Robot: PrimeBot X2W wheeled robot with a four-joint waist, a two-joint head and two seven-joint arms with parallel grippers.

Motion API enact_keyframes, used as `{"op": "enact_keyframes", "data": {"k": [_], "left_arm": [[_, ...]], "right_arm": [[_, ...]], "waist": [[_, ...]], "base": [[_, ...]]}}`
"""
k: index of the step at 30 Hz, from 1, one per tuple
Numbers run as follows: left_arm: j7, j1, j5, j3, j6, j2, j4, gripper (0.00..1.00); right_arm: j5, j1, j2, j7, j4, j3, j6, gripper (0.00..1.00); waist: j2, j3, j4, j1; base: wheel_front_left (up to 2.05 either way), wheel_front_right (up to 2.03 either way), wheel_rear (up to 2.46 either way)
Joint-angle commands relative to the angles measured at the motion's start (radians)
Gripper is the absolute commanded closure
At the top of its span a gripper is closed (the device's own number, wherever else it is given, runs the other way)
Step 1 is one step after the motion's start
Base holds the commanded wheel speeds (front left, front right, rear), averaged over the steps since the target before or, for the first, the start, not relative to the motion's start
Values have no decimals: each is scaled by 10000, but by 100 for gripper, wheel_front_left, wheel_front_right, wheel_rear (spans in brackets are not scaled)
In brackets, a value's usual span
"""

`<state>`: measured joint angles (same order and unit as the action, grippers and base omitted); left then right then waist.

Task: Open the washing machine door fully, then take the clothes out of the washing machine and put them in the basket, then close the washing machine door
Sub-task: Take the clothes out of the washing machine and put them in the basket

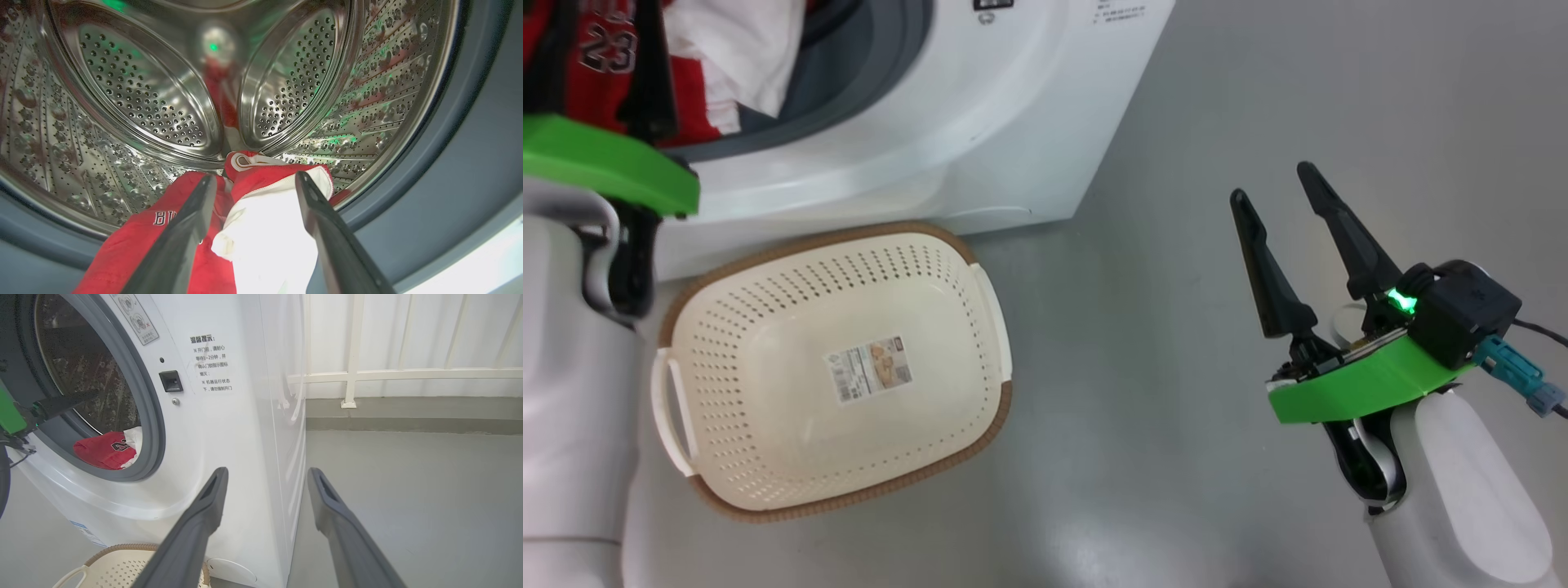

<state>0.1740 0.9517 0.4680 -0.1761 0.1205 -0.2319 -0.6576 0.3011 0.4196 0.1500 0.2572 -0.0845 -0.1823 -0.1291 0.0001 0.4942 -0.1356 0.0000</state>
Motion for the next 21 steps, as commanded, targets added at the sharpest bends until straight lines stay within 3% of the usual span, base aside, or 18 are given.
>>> {"op": "enact_keyframes", "data": {"k": [1,21], "left_arm": [[-72,420,64,110,72,-557,52,0],[-1602,3458,252,-784,99,-1104,-2877,0]], "right_arm": [[-75,111,-147,46,313,-154,-16,0],[-164,176,-620,46,474,-245,-16,0]], "waist": [[-1,327,-199,0],[-1,1265,-1045,0]], "base": [[0,0,0],[0,0,0]]}}
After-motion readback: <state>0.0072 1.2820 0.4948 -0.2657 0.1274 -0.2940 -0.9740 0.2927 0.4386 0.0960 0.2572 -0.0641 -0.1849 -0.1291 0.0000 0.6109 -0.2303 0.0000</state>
